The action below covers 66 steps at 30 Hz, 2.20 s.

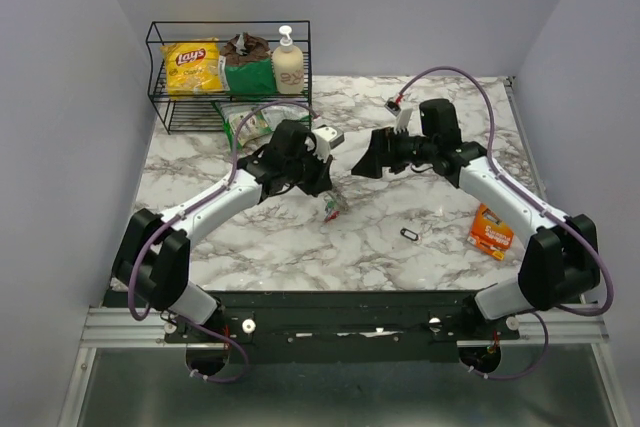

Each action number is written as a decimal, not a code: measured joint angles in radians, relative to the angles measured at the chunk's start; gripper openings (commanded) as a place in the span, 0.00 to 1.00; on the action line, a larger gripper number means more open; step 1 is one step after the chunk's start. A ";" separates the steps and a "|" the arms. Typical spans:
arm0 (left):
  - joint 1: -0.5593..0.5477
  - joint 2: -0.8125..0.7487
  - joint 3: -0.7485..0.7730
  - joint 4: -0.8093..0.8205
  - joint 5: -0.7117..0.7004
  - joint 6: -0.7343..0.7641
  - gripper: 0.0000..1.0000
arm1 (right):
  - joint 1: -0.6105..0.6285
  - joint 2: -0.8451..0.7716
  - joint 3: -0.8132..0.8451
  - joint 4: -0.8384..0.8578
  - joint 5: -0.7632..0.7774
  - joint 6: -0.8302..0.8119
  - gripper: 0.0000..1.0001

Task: Put the keys on the keyring

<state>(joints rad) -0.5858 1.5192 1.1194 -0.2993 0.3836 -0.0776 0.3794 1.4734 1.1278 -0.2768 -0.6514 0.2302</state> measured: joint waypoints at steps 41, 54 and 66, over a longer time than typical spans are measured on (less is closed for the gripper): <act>-0.030 -0.182 -0.455 0.708 0.088 -0.030 0.00 | 0.002 -0.008 -0.137 0.294 -0.217 0.014 0.89; -0.030 -0.163 -0.525 0.885 0.094 -0.094 0.00 | 0.002 -0.008 -0.210 0.464 -0.307 0.088 0.77; -0.030 -0.143 -0.600 1.065 0.106 -0.168 0.00 | 0.002 0.007 -0.279 0.630 -0.335 0.190 0.57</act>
<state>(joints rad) -0.6155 1.3762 0.5194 0.7662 0.4892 -0.2455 0.3813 1.4803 0.8486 0.3531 -0.9863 0.4198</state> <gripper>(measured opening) 0.008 0.573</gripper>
